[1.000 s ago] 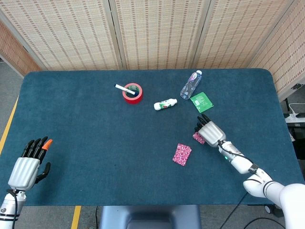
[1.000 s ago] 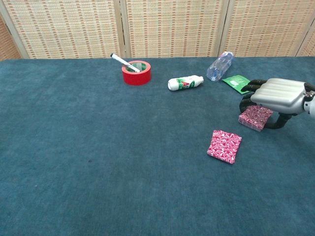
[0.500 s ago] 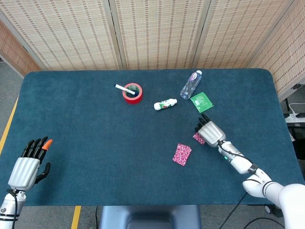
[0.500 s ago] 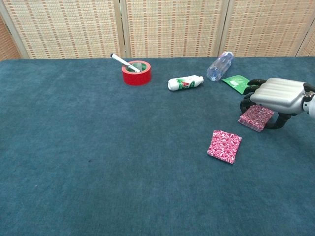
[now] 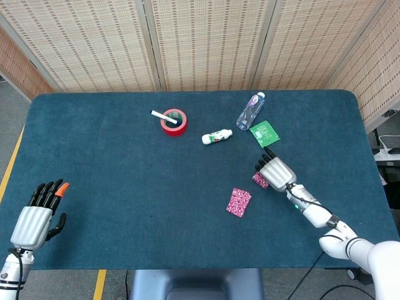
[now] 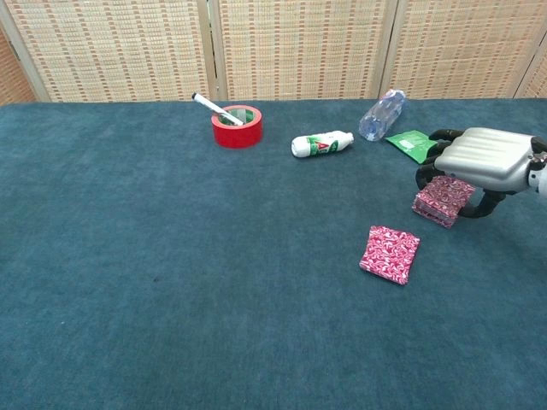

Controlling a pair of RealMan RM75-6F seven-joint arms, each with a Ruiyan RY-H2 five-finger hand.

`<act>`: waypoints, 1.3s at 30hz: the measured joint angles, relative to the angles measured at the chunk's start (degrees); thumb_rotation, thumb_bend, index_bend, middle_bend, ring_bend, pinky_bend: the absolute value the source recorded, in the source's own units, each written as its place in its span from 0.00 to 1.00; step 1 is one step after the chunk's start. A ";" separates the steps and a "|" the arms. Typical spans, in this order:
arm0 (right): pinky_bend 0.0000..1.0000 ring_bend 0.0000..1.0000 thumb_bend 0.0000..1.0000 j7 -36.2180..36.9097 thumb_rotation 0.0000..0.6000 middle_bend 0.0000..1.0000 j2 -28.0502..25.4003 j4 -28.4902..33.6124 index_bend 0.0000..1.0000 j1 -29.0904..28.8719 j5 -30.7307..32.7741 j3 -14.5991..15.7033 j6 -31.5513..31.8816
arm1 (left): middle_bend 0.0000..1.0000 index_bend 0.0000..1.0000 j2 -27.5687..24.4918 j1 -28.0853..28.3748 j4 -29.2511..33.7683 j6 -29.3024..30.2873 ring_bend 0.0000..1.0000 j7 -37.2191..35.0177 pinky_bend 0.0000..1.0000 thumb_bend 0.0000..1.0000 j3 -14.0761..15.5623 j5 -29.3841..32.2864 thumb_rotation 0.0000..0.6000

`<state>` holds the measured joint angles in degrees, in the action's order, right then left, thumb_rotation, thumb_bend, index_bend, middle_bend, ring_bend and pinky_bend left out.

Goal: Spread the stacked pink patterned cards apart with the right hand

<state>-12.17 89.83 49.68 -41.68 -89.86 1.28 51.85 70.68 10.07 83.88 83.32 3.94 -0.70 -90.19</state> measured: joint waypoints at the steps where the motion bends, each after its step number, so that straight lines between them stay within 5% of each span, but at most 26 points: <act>1: 0.00 0.17 0.24 -0.07 1.00 0.42 -0.16 0.29 0.61 0.01 -0.01 -0.03 0.10 | 0.00 0.00 -0.02 0.00 0.08 0.01 0.00 0.05 0.07 0.52 0.00 -0.01 1.00; 16: 0.00 0.17 0.24 -2.22 1.00 0.42 -3.91 8.76 0.62 0.68 -1.62 0.12 3.89 | 0.00 0.00 -0.09 -0.24 -0.03 0.52 0.00 -0.02 0.07 0.52 0.01 -0.14 1.00; 32: 0.00 0.21 0.24 -8.90 1.00 0.44 -14.77 25.39 0.64 7.75 -9.79 8.88 10.78 | 0.00 0.00 -0.07 -0.42 0.39 1.00 0.00 0.29 0.07 0.52 0.35 -0.94 1.00; 39: 0.00 0.20 0.24 -8.99 1.00 0.41 -12.73 23.78 0.49 8.72 -10.16 9.13 9.84 | 0.00 0.00 -0.24 -0.52 0.40 1.26 0.00 -0.23 0.07 0.52 0.40 -1.16 1.00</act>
<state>-21.16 77.09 73.46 -32.96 -100.02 10.41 61.68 70.45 9.55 84.28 84.59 3.71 -0.30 -91.35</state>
